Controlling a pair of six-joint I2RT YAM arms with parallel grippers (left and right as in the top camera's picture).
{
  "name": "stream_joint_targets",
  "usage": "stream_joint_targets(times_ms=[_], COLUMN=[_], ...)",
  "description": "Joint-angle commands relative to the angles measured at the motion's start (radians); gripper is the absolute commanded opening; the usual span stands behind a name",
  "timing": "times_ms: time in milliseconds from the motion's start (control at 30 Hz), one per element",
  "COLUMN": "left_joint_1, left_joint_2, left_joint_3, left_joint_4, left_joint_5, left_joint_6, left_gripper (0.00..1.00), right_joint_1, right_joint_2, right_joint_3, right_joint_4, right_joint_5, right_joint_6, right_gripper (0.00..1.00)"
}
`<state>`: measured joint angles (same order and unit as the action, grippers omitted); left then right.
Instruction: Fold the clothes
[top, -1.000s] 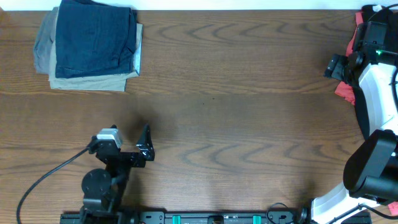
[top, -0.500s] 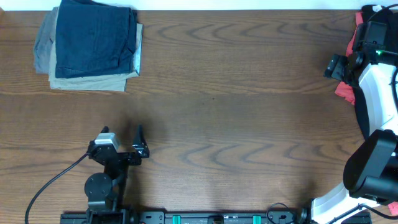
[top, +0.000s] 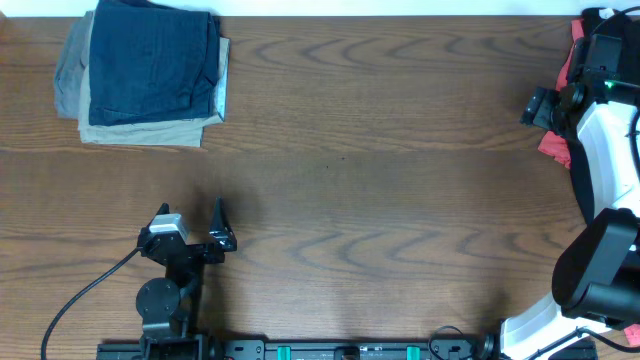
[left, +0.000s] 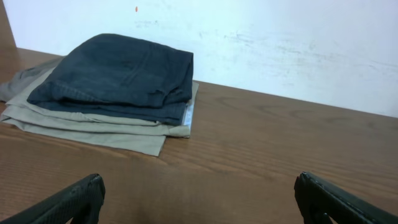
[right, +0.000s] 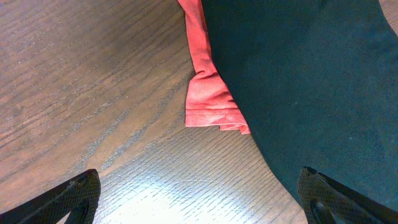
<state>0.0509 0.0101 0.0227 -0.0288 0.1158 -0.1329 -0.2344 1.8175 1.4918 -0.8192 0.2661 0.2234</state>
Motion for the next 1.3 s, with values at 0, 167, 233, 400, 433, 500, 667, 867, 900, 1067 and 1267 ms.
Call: stream_joint_targets(times_ms=[0, 167, 233, 400, 433, 500, 667, 867, 900, 1067, 1267], left_joint_1=[0.004, 0.004, 0.004, 0.004, 0.004, 0.004, 0.004, 0.004, 0.004, 0.004, 0.004], left_joint_2=[-0.009, -0.007, -0.006, -0.006, -0.006, -0.006, -0.006, -0.006, -0.006, -0.006, -0.006], left_joint_3=[-0.019, -0.019, -0.019, -0.019, -0.019, -0.019, -0.019, -0.019, -0.019, -0.019, -0.019], left_joint_4=[-0.033, -0.033, -0.033, -0.033, -0.033, -0.033, -0.033, -0.033, -0.033, -0.033, -0.033], left_joint_5=[-0.003, -0.003, -0.003, -0.003, -0.003, -0.003, -0.003, -0.003, -0.003, -0.003, -0.003], left_joint_6=[0.009, 0.009, 0.009, 0.009, 0.009, 0.009, 0.009, 0.009, 0.009, 0.009, 0.009], left_gripper=[0.98, 0.98, 0.98, 0.98, 0.98, 0.98, 0.98, 0.98, 0.98, 0.98, 0.98], right_joint_1=[0.002, 0.002, 0.002, 0.002, 0.002, 0.002, 0.002, 0.002, 0.002, 0.002, 0.002], right_joint_2=[-0.002, -0.002, -0.002, -0.002, -0.002, -0.002, -0.002, -0.002, -0.002, 0.0, -0.031], right_joint_3=[0.018, 0.018, 0.018, 0.018, 0.018, 0.018, 0.018, 0.018, 0.018, 0.018, 0.017], right_joint_4=[-0.001, -0.002, -0.002, -0.002, -0.002, -0.002, -0.002, -0.002, -0.002, -0.002, -0.004], right_joint_5=[0.014, 0.014, 0.014, 0.014, 0.014, 0.014, 0.014, 0.014, 0.014, 0.014, 0.014], right_joint_6=[0.0, 0.0, 0.0, 0.0, 0.0, 0.0, 0.0, 0.0, 0.0, 0.0, 0.0], right_gripper=[0.99, 0.99, 0.99, 0.99, 0.99, 0.99, 0.99, 0.99, 0.99, 0.99, 0.99])
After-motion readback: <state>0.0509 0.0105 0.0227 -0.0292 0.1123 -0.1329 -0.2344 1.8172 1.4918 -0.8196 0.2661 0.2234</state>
